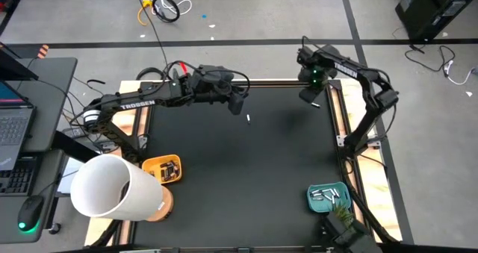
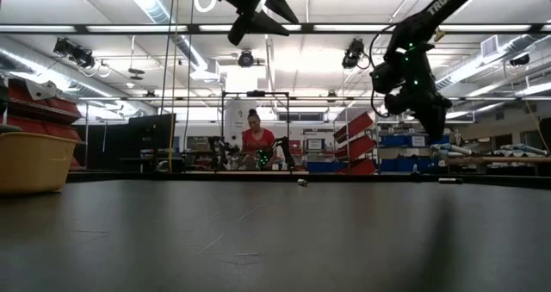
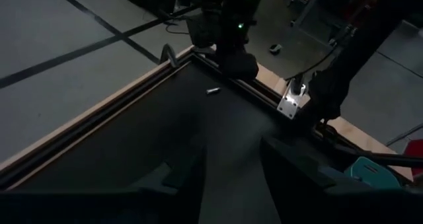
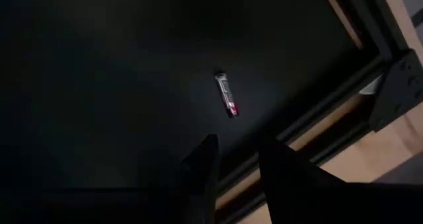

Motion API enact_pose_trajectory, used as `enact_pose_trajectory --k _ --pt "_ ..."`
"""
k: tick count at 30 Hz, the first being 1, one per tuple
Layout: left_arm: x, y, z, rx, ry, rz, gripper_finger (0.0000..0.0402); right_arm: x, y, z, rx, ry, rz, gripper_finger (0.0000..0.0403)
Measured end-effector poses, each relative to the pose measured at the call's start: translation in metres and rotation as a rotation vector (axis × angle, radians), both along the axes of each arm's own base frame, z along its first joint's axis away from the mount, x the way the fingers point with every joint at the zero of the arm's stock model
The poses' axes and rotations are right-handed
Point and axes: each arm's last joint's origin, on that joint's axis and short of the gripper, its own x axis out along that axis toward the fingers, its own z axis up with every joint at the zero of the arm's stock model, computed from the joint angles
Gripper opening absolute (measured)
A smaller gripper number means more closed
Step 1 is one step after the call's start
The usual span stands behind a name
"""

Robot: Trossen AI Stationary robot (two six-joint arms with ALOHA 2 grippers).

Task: Sort batteries
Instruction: Put the silver battery into the green bin

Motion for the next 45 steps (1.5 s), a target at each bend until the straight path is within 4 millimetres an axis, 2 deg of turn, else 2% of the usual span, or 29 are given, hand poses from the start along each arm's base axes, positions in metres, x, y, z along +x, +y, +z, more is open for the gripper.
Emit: enact_pose_trajectory --k 3,6,8,10,13,20,27,30,35,40,45 --pt "0.0 0.0 0.0 0.001 -0.004 0.0 0.0158 -0.001 0.002 0.016 -0.093 -0.092 -0.04 0.0093" --pt "0.0 0.0 0.0 0.0 0.0 0.0 0.0158 0.0 0.004 0.041 -0.251 -0.245 -0.09 0.0089" --pt "0.0 0.0 0.0 0.001 -0.003 0.0 0.0158 -0.002 0.008 0.057 -0.359 -0.337 -0.099 0.0087" --pt "0.0 0.0 0.001 0.002 -0.007 0.0 0.0158 -0.007 0.015 0.066 -0.442 -0.397 -0.097 0.0087" --pt "0.0 0.0 0.001 0.016 -0.002 -0.006 0.0158 -0.017 0.031 0.06 -0.493 -0.439 -0.118 0.0087" --pt "0.0 0.0 0.001 0.019 0.0 -0.008 0.0158 -0.037 0.063 0.008 -0.39 -0.379 -0.199 0.0087" --pt "0.0 0.0 0.001 0.011 -0.002 -0.021 0.0158 -0.031 0.062 -0.008 -0.344 -0.351 -0.231 0.0086" --pt "0.0 0.0 0.001 -0.005 -0.006 -0.014 0.0158 -0.027 0.063 -0.008 -0.305 -0.344 -0.171 0.0085" --pt "0.003 0.005 -0.003 -0.043 -0.015 -0.049 0.0158 -0.01 0.082 0.011 -0.313 -0.446 -0.066 0.0085" --pt "0.019 0.026 -0.028 -0.077 0.017 -0.126 0.0148 -0.001 0.097 0.027 -0.323 -0.607 -0.03 0.0085" --pt "0.036 0.05 -0.053 -0.079 -0.002 -0.098 0.0141 -0.008 0.101 0.027 -0.329 -0.539 -0.096 0.0085"
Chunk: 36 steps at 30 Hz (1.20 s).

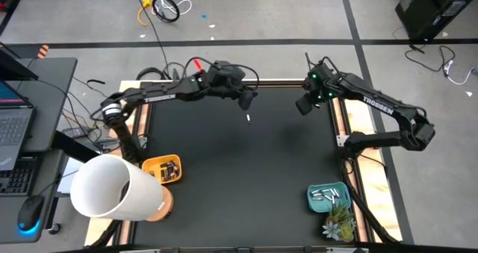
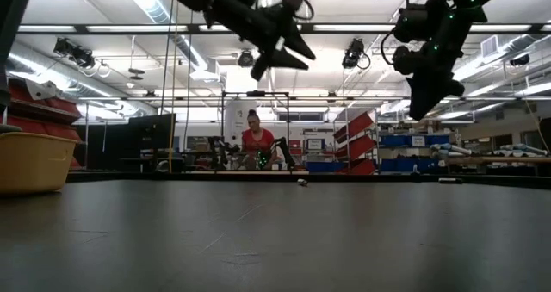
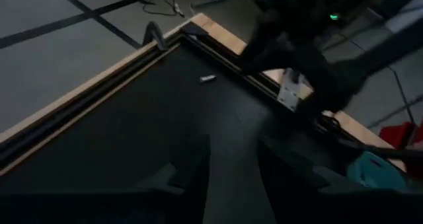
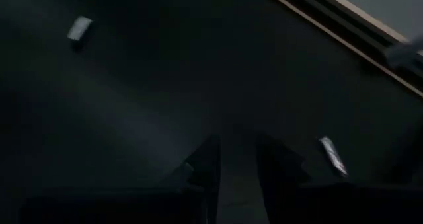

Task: Sort batteries
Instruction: Put the silver battery into the green bin

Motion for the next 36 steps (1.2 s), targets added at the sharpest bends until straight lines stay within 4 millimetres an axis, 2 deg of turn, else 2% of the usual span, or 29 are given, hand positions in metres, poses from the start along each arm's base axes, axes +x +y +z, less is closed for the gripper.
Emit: enact_pose_trajectory --k 6,9,13,16,22,26,32,36 --pt "0.009 0.023 -0.025 -0.042 0.014 0.028 0.014 0.003 -0.008 -0.004 0.019 -0.031 -0.125 0.0085" --pt "0.009 0.027 -0.024 -0.057 0.0 0.002 0.014 0.011 -0.008 -0.002 0.004 -0.087 -0.162 0.0085" --pt "0.004 0.025 -0.012 -0.004 -0.026 -0.061 0.014 0.02 -0.003 0.007 -0.143 -0.117 -0.27 0.0085" --pt "-0.001 0.024 -0.003 0.015 -0.053 -0.125 0.014 0.022 -0.002 0.005 -0.202 -0.095 -0.381 0.0085" --pt "-0.006 0.026 -0.001 -0.043 -0.09 -0.281 0.014 0.013 0.0 -0.029 -0.171 -0.058 -0.519 0.0087" --pt "-0.006 0.025 0.0 -0.077 -0.109 -0.356 0.014 0.009 0.006 -0.051 -0.095 -0.061 -0.517 0.0102" --pt "-0.007 0.022 0.0 -0.113 -0.122 -0.434 0.014 0.002 0.015 -0.067 -0.014 0.008 -0.52 0.0141" --pt "-0.007 0.022 0.0 -0.115 -0.122 -0.437 0.014 -0.003 0.014 -0.072 -0.018 0.052 -0.452 0.0176"
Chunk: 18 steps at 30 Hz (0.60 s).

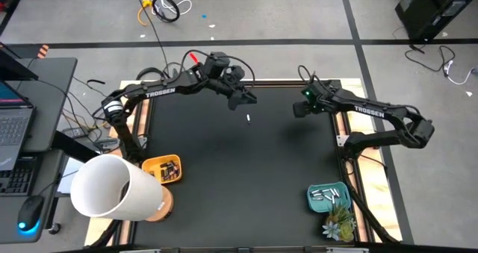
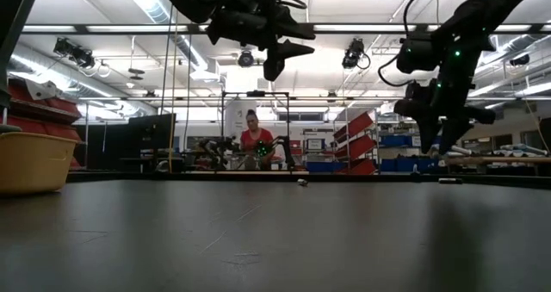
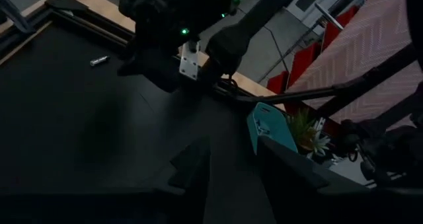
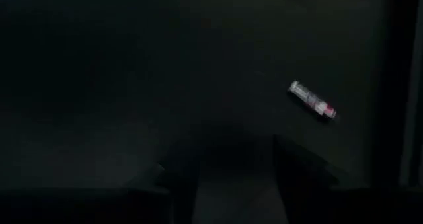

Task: Sort batteries
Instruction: Put the silver battery into the green bin

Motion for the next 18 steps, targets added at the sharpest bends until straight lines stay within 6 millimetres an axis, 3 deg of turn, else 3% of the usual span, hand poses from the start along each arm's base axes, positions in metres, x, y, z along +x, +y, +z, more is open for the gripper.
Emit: enact_pose_trajectory --k 10,18 --pt "0.0 0.001 0.0 0.007 0.004 0.022 0.014 -0.02 -0.013 -0.002 0.044 0.074 0.056 0.0274" --pt "0.0 0.001 0.0 0.003 0.005 0.027 0.014 -0.024 -0.022 -0.006 0.0 0.001 -0.04 0.0285"
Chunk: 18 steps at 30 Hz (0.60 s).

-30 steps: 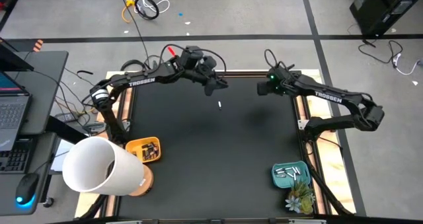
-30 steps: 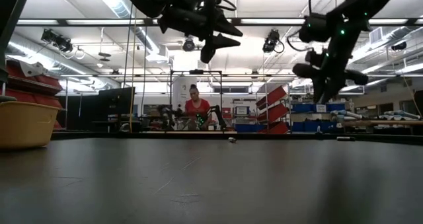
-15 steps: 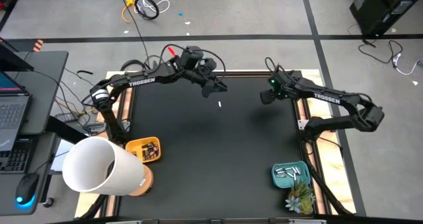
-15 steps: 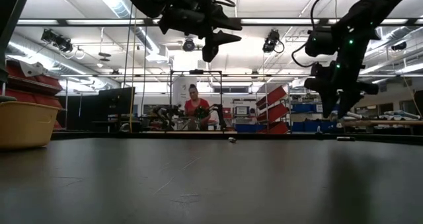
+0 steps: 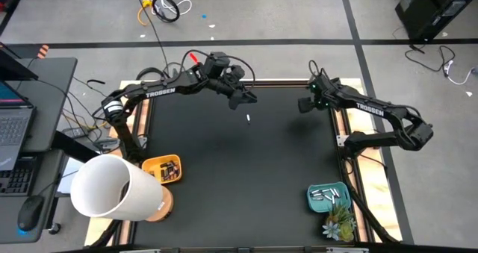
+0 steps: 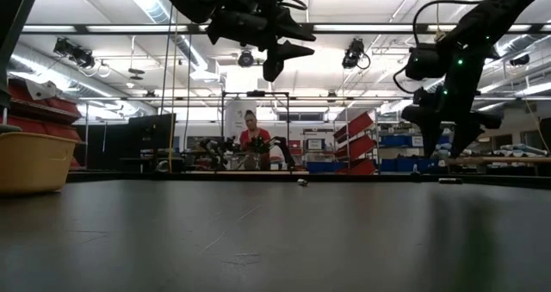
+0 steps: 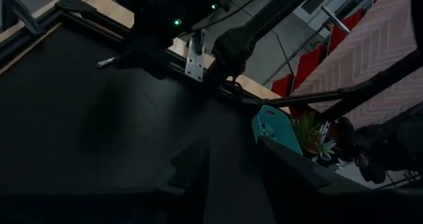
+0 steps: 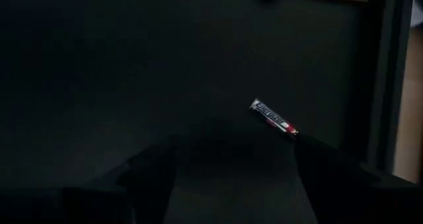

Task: Sort batteries
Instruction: Put the silver battery into the green bin

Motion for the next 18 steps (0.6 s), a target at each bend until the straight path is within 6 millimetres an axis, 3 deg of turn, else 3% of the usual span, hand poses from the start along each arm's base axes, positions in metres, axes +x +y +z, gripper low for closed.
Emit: enact_pose_trajectory --k 4,13,18 --pt "0.0 0.0 0.0 0.0 0.0 0.0 0.014 0.0004 0.0 -0.0054 0.0 -0.074 -0.091 0.0275" --pt "0.0 0.0 -0.0001 0.004 -0.001 -0.001 0.014 -0.0001 0.0043 -0.0101 0.072 -0.11 -0.068 0.0267" --pt "0.0 0.0 -0.0001 0.006 -0.001 -0.001 0.014 -0.0021 0.0065 -0.0104 -0.007 -0.041 -0.268 0.0264"
